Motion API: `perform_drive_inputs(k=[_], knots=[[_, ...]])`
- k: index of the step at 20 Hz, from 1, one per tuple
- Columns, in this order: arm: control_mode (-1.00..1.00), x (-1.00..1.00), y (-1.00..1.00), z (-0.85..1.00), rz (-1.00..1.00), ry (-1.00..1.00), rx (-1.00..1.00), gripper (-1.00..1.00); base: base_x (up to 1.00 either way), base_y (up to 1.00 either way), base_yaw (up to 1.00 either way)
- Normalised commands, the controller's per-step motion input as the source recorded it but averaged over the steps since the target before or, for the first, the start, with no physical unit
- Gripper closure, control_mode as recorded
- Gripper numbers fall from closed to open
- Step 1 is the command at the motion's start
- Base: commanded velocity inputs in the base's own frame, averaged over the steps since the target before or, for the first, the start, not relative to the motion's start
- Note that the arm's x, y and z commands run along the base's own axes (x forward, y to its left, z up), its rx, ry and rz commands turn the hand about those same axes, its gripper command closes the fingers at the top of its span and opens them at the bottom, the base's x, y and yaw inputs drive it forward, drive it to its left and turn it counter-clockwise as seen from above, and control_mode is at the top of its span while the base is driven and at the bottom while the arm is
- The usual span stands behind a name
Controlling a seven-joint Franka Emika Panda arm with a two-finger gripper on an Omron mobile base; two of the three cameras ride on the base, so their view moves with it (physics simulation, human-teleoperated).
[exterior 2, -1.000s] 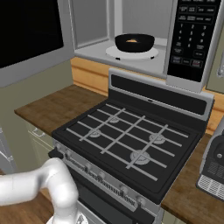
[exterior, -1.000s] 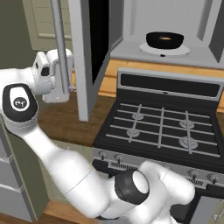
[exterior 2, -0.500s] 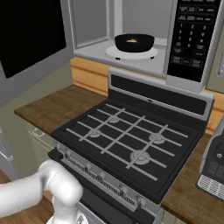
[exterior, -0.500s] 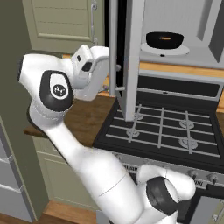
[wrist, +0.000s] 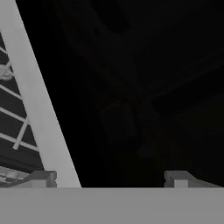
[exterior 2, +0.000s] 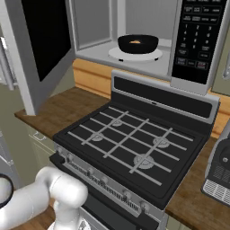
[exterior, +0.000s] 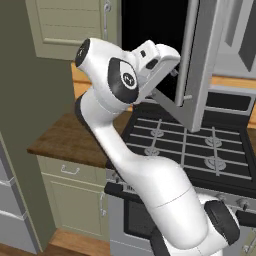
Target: Pick the potato from the sink and place it in the bowl. Then pick the bowl and place it in the microwave. Then close the microwave door and press the start button.
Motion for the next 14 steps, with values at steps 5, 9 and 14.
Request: perform_drive_inputs(k=[5,9,14], knots=[[-1.00,0.44,-0.74,0.03,0.01,0.00,0.07,-1.00,0.00,0.00,0.00],[-1.00,0.60,-0.75,0.00,0.05,-0.06,0.03,-1.00,0.00,0.00,0.00],[-1.00,0.50,-0.66,0.00,0.01,-0.28,0.01,-1.00,0.00,0.00,0.00]])
